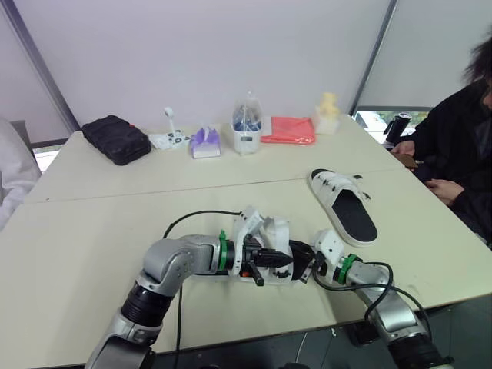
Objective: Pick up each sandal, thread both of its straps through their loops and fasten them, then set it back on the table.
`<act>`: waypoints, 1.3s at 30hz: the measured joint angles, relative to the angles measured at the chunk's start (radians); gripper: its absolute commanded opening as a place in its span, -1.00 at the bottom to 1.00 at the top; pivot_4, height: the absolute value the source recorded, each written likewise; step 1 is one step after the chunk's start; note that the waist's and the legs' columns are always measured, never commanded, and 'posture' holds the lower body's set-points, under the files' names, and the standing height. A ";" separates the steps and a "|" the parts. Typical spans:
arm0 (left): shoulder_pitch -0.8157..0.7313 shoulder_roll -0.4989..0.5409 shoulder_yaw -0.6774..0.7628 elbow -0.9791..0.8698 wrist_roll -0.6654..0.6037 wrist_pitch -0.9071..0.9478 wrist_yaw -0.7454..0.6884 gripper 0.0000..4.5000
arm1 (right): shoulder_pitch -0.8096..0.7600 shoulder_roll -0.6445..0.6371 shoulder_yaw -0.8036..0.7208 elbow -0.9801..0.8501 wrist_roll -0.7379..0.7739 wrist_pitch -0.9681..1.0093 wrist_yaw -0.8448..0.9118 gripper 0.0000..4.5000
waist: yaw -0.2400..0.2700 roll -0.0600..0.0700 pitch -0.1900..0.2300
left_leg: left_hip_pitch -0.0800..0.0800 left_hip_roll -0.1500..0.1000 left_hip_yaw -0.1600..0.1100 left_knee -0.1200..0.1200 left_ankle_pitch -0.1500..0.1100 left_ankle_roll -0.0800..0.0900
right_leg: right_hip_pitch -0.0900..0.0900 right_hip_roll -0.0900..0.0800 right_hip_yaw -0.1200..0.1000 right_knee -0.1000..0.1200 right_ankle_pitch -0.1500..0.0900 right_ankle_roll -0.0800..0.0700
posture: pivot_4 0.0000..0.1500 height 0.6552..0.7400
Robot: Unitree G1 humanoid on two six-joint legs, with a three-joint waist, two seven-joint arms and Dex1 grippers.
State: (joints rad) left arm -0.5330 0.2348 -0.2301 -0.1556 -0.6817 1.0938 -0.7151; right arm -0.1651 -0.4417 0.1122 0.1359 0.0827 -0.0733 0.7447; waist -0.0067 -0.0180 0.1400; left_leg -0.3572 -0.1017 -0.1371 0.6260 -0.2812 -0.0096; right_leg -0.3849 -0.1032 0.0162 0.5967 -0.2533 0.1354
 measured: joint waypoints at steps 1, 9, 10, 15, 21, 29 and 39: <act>-0.001 -0.009 0.014 0.007 -0.008 0.006 0.000 -0.99 | 0.000 0.000 0.000 0.000 0.000 0.000 -0.001 -1.00 | 0.000 0.000 0.000 | 0.000 0.000 0.000 0.000 0.000 0.000 | 0.000 0.000 0.000 0.000 0.000 0.000 | 1.00 1.00; -0.018 -0.007 0.031 0.037 -0.010 0.016 -0.012 -0.99 | 0.004 0.000 0.000 -0.006 0.000 0.000 -0.002 -1.00 | 0.000 0.000 0.000 | 0.000 0.000 0.000 0.000 0.000 0.000 | -0.001 0.000 0.000 0.000 0.000 0.000 | 1.00 1.00; -0.018 -0.006 0.031 0.037 -0.014 0.017 -0.019 -0.99 | 0.004 0.000 0.000 -0.006 0.000 0.000 -0.003 -1.00 | 0.000 0.000 0.000 | 0.000 0.000 0.000 0.000 0.000 0.000 | -0.001 0.000 0.000 0.000 0.000 0.000 | 1.00 1.00; -0.018 0.009 0.012 0.037 -0.007 0.008 -0.042 -0.99 | 0.007 0.000 0.000 -0.008 0.000 0.000 -0.006 -1.00 | 0.000 0.000 0.000 | 0.000 0.000 0.000 0.000 0.000 0.000 | -0.001 0.000 0.000 0.000 0.000 0.000 | 1.00 1.00; -0.018 0.046 -0.069 0.036 0.067 -0.097 -0.087 -0.99 | 0.012 0.000 0.000 -0.012 0.000 0.001 -0.013 -1.00 | 0.003 0.000 0.000 | 0.000 0.000 0.000 -0.001 0.000 0.000 | 0.000 0.000 0.000 0.000 0.000 0.000 | 1.00 1.00; -0.021 0.062 -0.109 0.046 0.115 -0.173 -0.132 -0.99 | 0.016 0.000 -0.001 -0.015 0.000 0.002 -0.017 -1.00 | 0.008 0.000 -0.001 | 0.000 0.000 0.000 -0.001 0.000 0.000 | 0.000 0.000 0.000 0.000 -0.002 -0.003 | 1.00 1.00; -0.008 0.131 -0.234 0.022 0.257 -0.437 -0.277 -0.99 | 0.018 0.000 -0.001 -0.016 0.000 0.003 -0.017 -1.00 | 0.012 -0.001 -0.001 | 0.000 0.002 0.000 -0.002 0.000 0.000 | 0.000 0.001 0.000 0.000 -0.002 -0.004 | 1.00 1.00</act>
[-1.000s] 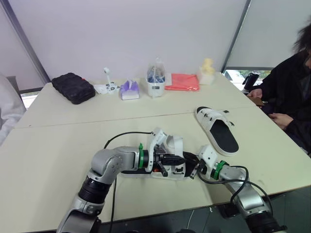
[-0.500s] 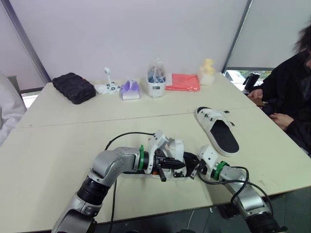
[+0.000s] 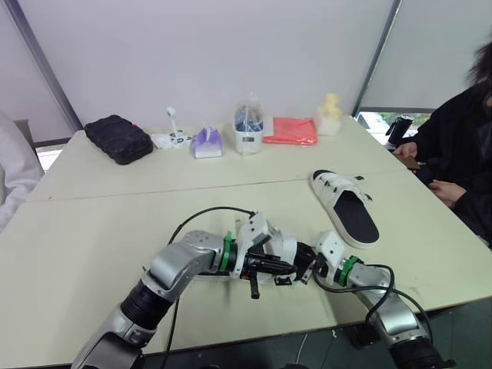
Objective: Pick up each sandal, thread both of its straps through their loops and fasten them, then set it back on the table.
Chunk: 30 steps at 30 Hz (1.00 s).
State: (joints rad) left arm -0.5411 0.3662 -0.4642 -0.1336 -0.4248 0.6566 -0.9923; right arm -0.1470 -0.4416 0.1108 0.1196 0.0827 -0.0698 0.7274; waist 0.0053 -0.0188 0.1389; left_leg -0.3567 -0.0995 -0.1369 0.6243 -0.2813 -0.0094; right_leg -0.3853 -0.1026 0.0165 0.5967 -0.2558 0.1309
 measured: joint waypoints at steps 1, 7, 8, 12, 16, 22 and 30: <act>0.003 0.007 -0.010 0.000 0.015 -0.035 -0.014 -0.99 | 0.000 0.000 0.000 0.000 0.000 0.000 0.000 -1.00 | 0.000 0.000 0.000 | 0.000 0.000 0.000 0.000 0.000 0.000 | 0.000 0.000 0.000 0.000 0.000 0.000 | 1.00 1.00; 0.034 0.022 -0.033 0.014 0.082 -0.203 -0.069 -0.99 | 0.008 0.000 0.000 -0.010 0.000 0.006 -0.004 -1.00 | 0.005 0.000 -0.001 | 0.001 0.002 0.000 -0.001 0.000 -0.001 | 0.000 0.001 0.000 0.000 -0.001 -0.002 | 1.00 1.00; 0.038 0.023 -0.033 0.015 0.089 -0.220 -0.075 -0.99 | 0.010 0.001 0.000 -0.012 0.000 0.007 -0.005 -1.00 | 0.005 0.000 -0.001 | 0.001 0.002 0.000 -0.002 0.000 -0.001 | 0.000 0.001 0.000 0.000 -0.001 -0.003 | 1.00 1.00; 0.059 0.024 -0.033 0.039 0.117 -0.327 -0.101 -0.99 | 0.012 0.002 0.000 -0.018 0.000 0.015 -0.005 -1.00 | 0.006 0.001 -0.003 | 0.001 0.004 0.000 -0.002 -0.001 -0.001 | -0.001 0.002 0.000 0.000 -0.002 -0.003 | 1.00 1.00; 0.055 0.017 -0.032 0.083 0.139 -0.410 -0.131 -0.99 | 0.015 0.002 0.000 -0.019 0.000 0.021 -0.007 -1.00 | 0.007 0.001 -0.006 | 0.001 0.004 0.000 -0.002 -0.001 -0.001 | 0.000 0.002 0.000 0.000 -0.002 -0.004 | 1.00 1.00; -0.009 -0.015 -0.031 0.196 0.137 -0.445 -0.214 -0.99 | 0.024 0.000 -0.001 -0.031 0.000 0.037 -0.013 -1.00 | 0.008 0.001 -0.010 | 0.001 0.004 0.000 -0.002 -0.001 -0.001 | 0.000 0.004 -0.001 0.000 -0.002 -0.003 | 1.00 1.00; -0.040 -0.017 -0.034 0.250 0.138 -0.463 -0.318 -0.99 | 0.044 0.001 0.000 -0.063 0.000 0.053 -0.019 -1.00 | 0.008 0.002 -0.011 | 0.001 0.004 0.000 -0.002 -0.002 -0.001 | -0.001 0.004 -0.001 0.000 -0.002 -0.003 | 1.00 1.00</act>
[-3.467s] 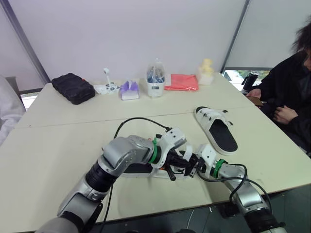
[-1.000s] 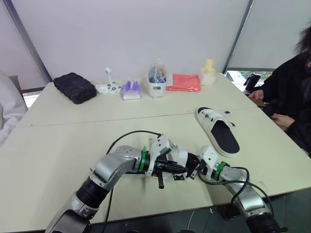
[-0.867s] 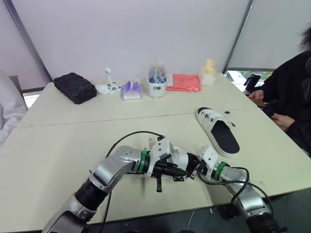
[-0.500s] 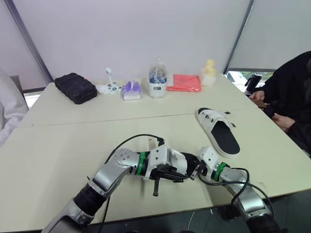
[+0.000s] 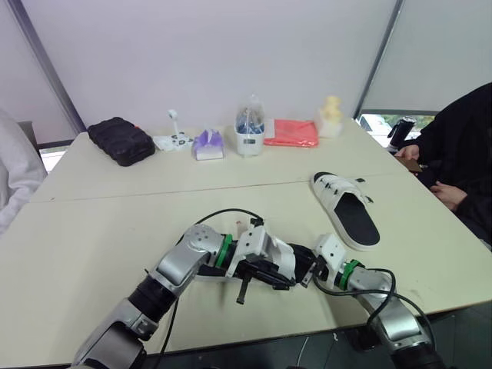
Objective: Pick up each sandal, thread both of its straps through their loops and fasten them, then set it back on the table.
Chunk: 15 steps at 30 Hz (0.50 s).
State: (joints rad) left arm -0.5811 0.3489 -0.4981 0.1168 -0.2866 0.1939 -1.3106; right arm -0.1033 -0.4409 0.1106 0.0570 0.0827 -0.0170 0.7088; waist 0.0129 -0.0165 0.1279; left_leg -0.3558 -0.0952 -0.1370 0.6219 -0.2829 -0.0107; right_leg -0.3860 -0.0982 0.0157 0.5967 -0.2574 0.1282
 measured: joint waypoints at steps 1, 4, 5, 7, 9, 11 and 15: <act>0.011 0.000 0.000 0.003 0.014 -0.036 -0.001 -0.99 | 0.006 0.000 0.000 -0.007 0.000 0.003 -0.004 -1.00 | 0.000 0.000 0.000 | 0.000 0.000 0.000 0.000 0.000 0.000 | 0.000 0.000 0.000 0.000 0.000 0.000 | 1.00 1.00; 0.020 -0.020 0.003 0.035 0.045 -0.135 0.022 -0.99 | 0.016 -0.001 -0.002 -0.016 0.000 0.010 -0.014 -1.00 | 0.002 -0.001 -0.002 | 0.000 0.001 0.000 0.000 -0.001 -0.001 | 0.000 0.000 0.000 0.000 -0.001 -0.001 | 1.00 1.00; 0.020 -0.031 0.003 0.054 0.062 -0.178 0.036 -0.99 | 0.019 -0.001 -0.003 -0.016 0.000 0.012 -0.018 -1.00 | 0.003 -0.002 -0.003 | 0.000 0.001 0.000 0.000 -0.001 -0.001 | 0.001 0.000 0.000 0.000 -0.001 -0.002 | 1.00 1.00; 0.018 -0.051 0.006 0.090 0.084 -0.249 0.057 -0.99 | 0.021 -0.002 -0.006 -0.016 0.000 0.017 -0.023 -1.00 | 0.006 -0.003 -0.004 | 0.001 0.001 0.000 0.001 -0.001 -0.001 | 0.002 0.000 0.000 0.000 -0.001 -0.002 | 1.00 1.00; 0.013 -0.058 0.008 0.115 0.100 -0.294 0.057 -0.99 | 0.021 -0.002 -0.007 -0.017 0.000 0.023 -0.026 -1.00 | 0.008 -0.003 -0.004 | 0.001 0.001 0.000 0.003 -0.001 -0.001 | 0.004 0.000 0.000 -0.001 -0.001 -0.002 | 1.00 1.00; -0.001 -0.056 0.000 0.131 0.108 -0.319 0.041 -0.99 | 0.021 -0.002 -0.007 -0.017 0.000 0.026 -0.026 -1.00 | 0.008 -0.003 -0.004 | 0.001 0.001 0.000 0.004 -0.001 0.000 | 0.005 0.000 0.000 -0.001 -0.002 -0.002 | 1.00 1.00; -0.012 -0.033 -0.023 0.138 0.127 -0.400 -0.014 -0.99 | 0.022 0.000 -0.003 -0.026 0.000 0.032 -0.026 -1.00 | 0.002 -0.002 -0.004 | 0.001 0.001 0.000 0.003 -0.001 0.000 | 0.004 0.000 -0.001 -0.001 -0.001 -0.002 | 1.00 1.00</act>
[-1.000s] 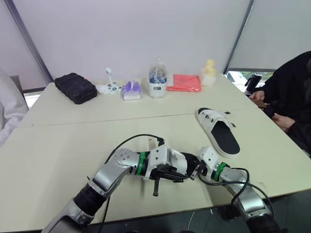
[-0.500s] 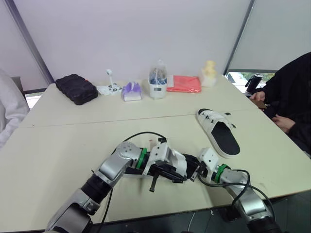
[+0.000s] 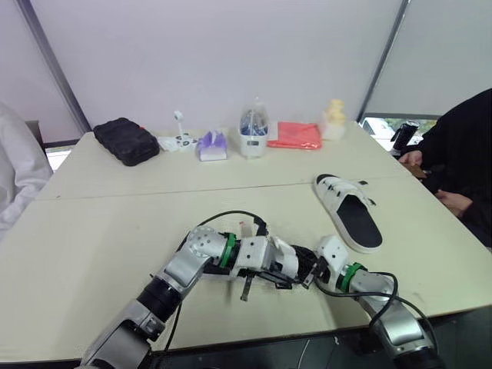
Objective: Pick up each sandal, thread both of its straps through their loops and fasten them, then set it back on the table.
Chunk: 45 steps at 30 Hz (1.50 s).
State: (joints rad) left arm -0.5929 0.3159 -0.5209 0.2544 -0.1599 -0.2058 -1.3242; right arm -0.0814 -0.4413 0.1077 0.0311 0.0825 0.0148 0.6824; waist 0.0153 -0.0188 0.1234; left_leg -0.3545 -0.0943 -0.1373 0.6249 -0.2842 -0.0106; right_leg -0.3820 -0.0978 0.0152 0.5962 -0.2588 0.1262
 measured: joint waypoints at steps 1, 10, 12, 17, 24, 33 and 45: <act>0.001 0.005 -0.005 -0.001 0.000 -0.007 -0.012 -0.99 | 0.001 0.000 0.001 -0.002 0.000 0.000 0.000 -1.00 | 0.000 0.000 0.000 | 0.000 0.000 0.000 0.000 0.000 0.000 | 0.000 0.000 0.000 0.000 0.000 0.000 | 1.00 1.00; 0.032 0.015 -0.005 -0.026 -0.011 0.062 -0.019 -0.99 | 0.010 0.002 0.002 -0.007 0.000 0.001 -0.001 -1.00 | -0.001 0.002 -0.003 | 0.001 0.001 0.000 -0.001 0.000 0.000 | 0.000 0.001 0.000 0.000 0.000 0.000 | 1.00 1.00; 0.038 0.008 0.000 -0.032 -0.018 0.117 -0.005 -0.99 | 0.012 0.003 0.002 -0.007 0.000 0.002 -0.003 -1.00 | -0.001 0.002 -0.004 | 0.001 0.001 0.000 -0.001 0.000 0.000 | 0.001 0.001 0.000 0.000 0.000 0.000 | 1.00 1.00; 0.062 -0.018 0.051 -0.062 -0.068 0.315 0.042 -0.99 | 0.013 0.003 0.002 -0.007 0.000 0.008 -0.004 -1.00 | -0.001 0.003 -0.008 | 0.002 0.001 0.000 -0.001 0.000 0.001 | 0.001 0.001 0.000 0.000 -0.001 0.001 | 1.00 1.00; 0.067 -0.004 0.085 -0.140 -0.099 0.454 0.067 -0.99 | 0.008 0.011 0.005 -0.007 0.000 0.008 -0.003 -1.00 | -0.003 0.004 -0.008 | 0.001 0.001 -0.001 -0.002 0.000 0.000 | -0.001 0.001 0.000 0.000 -0.001 0.001 | 1.00 1.00; 0.113 0.030 0.083 -0.185 -0.046 0.305 0.127 -0.99 | -0.006 0.025 0.011 0.003 0.000 0.008 0.003 -1.00 | -0.007 0.004 -0.007 | 0.000 0.003 0.000 -0.003 -0.001 0.000 | -0.003 0.001 0.000 0.001 -0.002 -0.002 | 1.00 1.00; 0.168 0.165 0.072 -0.307 -0.003 0.238 0.149 -0.99 | -0.010 0.046 0.050 -0.021 0.001 0.019 0.011 -1.00 | -0.031 0.005 -0.007 | 0.002 0.009 -0.004 -0.011 -0.002 -0.003 | -0.009 0.011 0.006 0.006 -0.004 -0.009 | 1.00 1.00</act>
State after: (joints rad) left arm -0.4250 0.4810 -0.4486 -0.0528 -0.1626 0.0325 -1.1756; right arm -0.0913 -0.3958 0.1576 0.0101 0.0830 0.0342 0.6935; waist -0.0158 -0.0142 0.1163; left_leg -0.3526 -0.0850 -0.1410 0.6134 -0.2866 -0.0139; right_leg -0.3910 -0.0869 0.0209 0.6025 -0.2629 0.1172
